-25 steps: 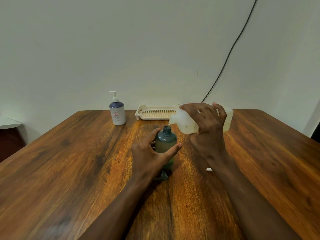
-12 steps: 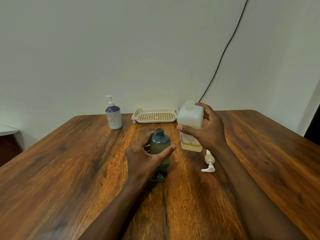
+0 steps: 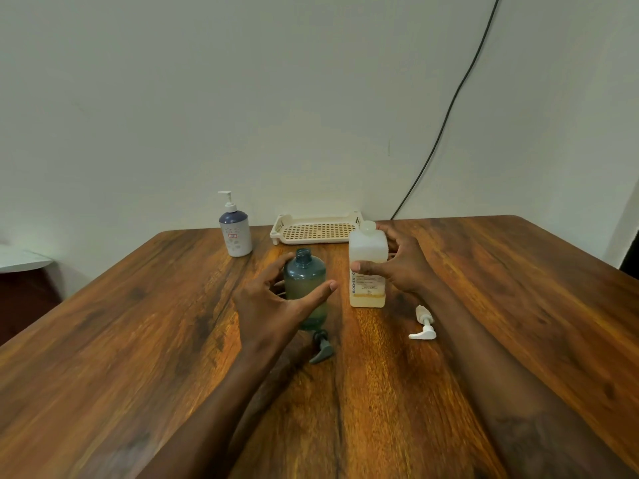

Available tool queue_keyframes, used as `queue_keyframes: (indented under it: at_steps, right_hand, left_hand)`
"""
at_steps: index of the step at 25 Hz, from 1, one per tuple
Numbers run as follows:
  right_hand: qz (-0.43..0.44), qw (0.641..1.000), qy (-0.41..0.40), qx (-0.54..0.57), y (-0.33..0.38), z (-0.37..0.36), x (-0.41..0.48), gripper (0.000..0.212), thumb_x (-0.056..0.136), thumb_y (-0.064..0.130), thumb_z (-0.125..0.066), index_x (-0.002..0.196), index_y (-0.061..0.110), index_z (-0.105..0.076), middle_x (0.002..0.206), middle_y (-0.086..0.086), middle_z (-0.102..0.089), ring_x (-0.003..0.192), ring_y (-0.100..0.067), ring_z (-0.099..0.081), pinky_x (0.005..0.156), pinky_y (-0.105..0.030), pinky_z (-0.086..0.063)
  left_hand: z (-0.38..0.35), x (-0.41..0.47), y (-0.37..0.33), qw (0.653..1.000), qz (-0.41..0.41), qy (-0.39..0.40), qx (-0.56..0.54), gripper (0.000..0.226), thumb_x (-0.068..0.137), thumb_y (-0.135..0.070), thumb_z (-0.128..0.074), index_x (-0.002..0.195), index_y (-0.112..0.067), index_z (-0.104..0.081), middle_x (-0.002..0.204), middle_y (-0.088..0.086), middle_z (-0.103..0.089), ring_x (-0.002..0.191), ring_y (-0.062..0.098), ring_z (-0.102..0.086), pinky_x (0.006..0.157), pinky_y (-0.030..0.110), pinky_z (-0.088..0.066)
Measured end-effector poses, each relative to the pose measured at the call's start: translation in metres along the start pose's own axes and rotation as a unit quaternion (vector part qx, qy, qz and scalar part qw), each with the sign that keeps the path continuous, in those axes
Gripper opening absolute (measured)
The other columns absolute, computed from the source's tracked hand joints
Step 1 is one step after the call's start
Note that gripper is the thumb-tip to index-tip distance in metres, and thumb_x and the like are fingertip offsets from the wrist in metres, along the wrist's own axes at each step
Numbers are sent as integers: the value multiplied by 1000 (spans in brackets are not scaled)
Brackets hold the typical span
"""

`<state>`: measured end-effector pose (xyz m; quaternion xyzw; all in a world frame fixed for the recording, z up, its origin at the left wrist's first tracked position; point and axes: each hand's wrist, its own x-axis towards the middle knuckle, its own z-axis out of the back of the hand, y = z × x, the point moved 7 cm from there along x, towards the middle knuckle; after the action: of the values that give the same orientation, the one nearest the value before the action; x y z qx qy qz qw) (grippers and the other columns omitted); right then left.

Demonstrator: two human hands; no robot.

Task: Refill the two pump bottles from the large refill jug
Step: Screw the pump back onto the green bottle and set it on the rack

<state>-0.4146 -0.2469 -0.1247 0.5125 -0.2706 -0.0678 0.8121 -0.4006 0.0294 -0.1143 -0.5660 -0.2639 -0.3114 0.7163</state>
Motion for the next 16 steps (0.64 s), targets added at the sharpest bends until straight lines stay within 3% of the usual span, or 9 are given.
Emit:
queue_keyframes:
  at_steps: [8, 10, 12, 13, 15, 16]
  right_hand:
    - [-16, 1000, 10, -8, -4, -4, -9, 119, 53, 54, -92, 155, 30, -37, 149, -2, -55, 131, -26, -58, 94, -47, -60]
    - [17, 995, -50, -86, 14, 4, -17, 116, 60, 50, -94, 157, 31, -33, 157, -2, -46, 137, -17, -47, 103, -38, -52]
    - [137, 972, -111, -155, 47, 5, -32, 97, 69, 45, -93, 152, 26, -45, 154, -1, -49, 133, -10, -46, 105, -26, -44]
    - [205, 960, -108, -158, 63, -2, -41, 81, 74, 40, -91, 145, 24, -55, 149, 0, -55, 132, -9, -50, 107, -28, -46]
    - [276, 955, -22, -106, 80, -27, -53, 45, 82, 21, -86, 125, 20, -72, 133, 1, -69, 125, -7, -62, 104, -39, -55]
    - [269, 958, 51, -82, 79, -43, -56, 32, 85, 10, -81, 115, 18, -77, 124, 1, -73, 118, -7, -66, 98, -41, -59]
  left_hand:
    - [27, 2, 6, 1000, 4, -15, 10, 80, 68, -59, -89, 134, -19, -67, 125, -3, -73, 108, 5, -71, 78, 21, -62]
    - [33, 0, 6, 1000, 5, -4, 13, 80, 69, -61, -88, 134, -19, -67, 125, -3, -73, 109, 6, -71, 80, 22, -62]
    - [39, -2, 7, 1000, 8, -7, 13, 79, 70, -61, -88, 133, -19, -67, 125, -4, -73, 110, 6, -71, 82, 23, -62]
    - [41, -3, 8, 1000, 11, -10, 14, 78, 70, -59, -89, 133, -20, -67, 126, -4, -72, 110, 6, -70, 82, 23, -62]
    - [45, -6, 10, 1000, 15, -9, 21, 78, 68, -58, -90, 133, -20, -67, 127, -5, -72, 111, 6, -70, 84, 22, -62]
    - [48, -8, 11, 1000, 17, -7, 24, 80, 68, -59, -90, 133, -20, -67, 127, -4, -72, 111, 6, -70, 84, 23, -62]
